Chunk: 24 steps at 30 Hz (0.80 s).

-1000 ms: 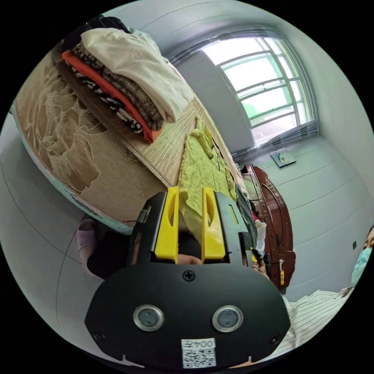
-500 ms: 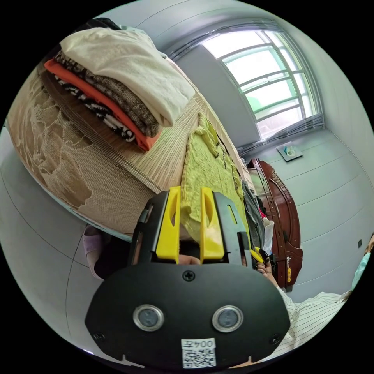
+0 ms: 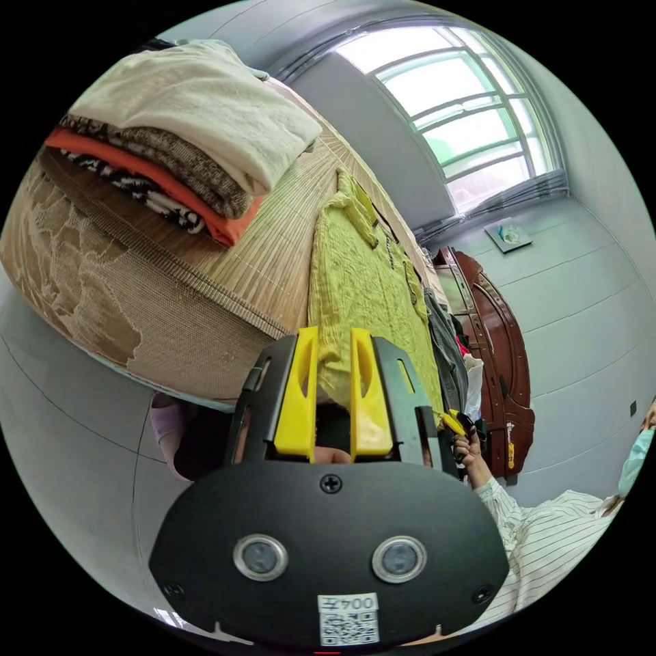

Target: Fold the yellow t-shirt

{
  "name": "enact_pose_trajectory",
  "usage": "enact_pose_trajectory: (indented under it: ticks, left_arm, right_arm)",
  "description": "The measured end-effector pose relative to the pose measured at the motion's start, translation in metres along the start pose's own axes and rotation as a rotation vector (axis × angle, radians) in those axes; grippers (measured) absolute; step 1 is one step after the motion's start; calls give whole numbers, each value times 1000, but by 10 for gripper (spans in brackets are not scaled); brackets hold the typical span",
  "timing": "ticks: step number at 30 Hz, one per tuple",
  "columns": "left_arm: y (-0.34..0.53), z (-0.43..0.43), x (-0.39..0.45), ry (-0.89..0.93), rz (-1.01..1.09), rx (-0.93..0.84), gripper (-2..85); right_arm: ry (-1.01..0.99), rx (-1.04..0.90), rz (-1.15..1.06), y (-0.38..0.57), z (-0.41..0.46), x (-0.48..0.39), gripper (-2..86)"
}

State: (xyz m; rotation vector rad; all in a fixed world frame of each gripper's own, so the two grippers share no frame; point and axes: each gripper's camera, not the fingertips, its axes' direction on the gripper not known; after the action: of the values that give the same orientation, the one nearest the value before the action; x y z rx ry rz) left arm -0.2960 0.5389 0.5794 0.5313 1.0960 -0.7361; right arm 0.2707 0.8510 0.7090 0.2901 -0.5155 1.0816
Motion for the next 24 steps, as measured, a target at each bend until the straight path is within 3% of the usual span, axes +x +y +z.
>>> enact_pose_trajectory:
  ticks: [16,24]
  left_arm:
    - [7,-8,-9,35,5,-2,88]
    - [23,6,26,-147,221,-59,92]
  right_arm:
    - [0,-99,-71,-10,22,-13,84]
    - [-6,-109,-69,-11,28,-15,79]
